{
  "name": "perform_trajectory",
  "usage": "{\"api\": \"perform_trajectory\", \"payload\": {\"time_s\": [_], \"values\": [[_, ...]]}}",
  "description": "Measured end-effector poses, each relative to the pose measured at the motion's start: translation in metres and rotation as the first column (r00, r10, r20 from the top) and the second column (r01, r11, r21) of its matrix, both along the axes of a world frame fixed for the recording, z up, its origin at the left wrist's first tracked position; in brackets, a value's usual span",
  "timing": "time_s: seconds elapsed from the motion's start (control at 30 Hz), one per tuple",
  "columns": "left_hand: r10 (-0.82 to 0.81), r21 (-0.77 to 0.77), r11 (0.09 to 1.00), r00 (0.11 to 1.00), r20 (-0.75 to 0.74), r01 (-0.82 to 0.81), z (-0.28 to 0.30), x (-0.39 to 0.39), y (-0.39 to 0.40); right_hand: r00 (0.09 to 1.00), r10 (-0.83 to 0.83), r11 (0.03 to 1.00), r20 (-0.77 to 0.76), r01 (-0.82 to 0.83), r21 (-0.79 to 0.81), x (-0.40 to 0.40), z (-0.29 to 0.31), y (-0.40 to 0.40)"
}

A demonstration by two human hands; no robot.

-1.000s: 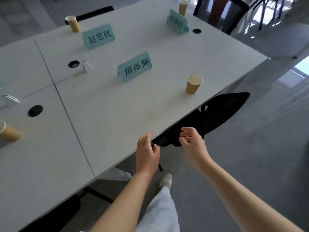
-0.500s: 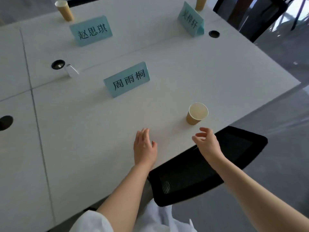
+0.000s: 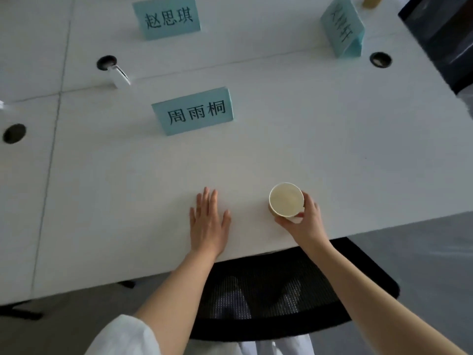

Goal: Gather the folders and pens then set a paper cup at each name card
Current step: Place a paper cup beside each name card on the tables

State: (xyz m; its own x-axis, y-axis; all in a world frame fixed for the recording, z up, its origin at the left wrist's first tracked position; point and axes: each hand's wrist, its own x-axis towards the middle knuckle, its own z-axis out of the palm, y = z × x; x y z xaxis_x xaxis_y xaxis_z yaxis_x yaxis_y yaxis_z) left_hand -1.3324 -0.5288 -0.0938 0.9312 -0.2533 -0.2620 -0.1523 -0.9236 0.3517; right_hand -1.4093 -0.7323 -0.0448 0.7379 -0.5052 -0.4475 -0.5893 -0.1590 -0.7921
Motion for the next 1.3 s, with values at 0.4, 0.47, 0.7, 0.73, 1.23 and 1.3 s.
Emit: {"api": "perform_trajectory", "payload": {"time_s": [0.4, 0.47, 0.7, 0.73, 1.23, 1.3], "values": [[0.037, -0.009, 0.999, 0.998, 0.052, -0.036, 0.004, -0.005, -0.037, 0.987, 0.155, 0.987, 0.051, -0.153, -0.047, 0.022, -0.007, -0.043], [0.095, -0.02, 0.995, 0.992, 0.08, -0.094, 0.003, 0.011, -0.042, 0.986, 0.16, 0.985, 0.052, -0.155, -0.081, 0.037, -0.007, -0.051], [0.27, 0.012, 0.962, 0.952, 0.144, -0.274, -0.009, 0.081, -0.064, 0.975, 0.194, 0.974, 0.109, -0.178, -0.138, 0.128, -0.002, -0.066], [0.287, 0.019, 0.957, 0.95, 0.124, -0.291, -0.012, 0.091, -0.067, 0.971, 0.201, 0.973, 0.125, -0.183, -0.143, 0.145, -0.002, -0.066], [0.271, 0.123, 0.945, 0.935, 0.228, -0.304, -0.034, 0.1, -0.072, 0.97, 0.182, 0.969, 0.163, -0.148, -0.199, 0.277, -0.024, -0.055], [0.262, 0.135, 0.945, 0.937, 0.231, -0.298, -0.034, 0.1, -0.073, 0.965, 0.196, 0.965, 0.172, -0.159, -0.209, 0.284, -0.027, -0.054]]}}
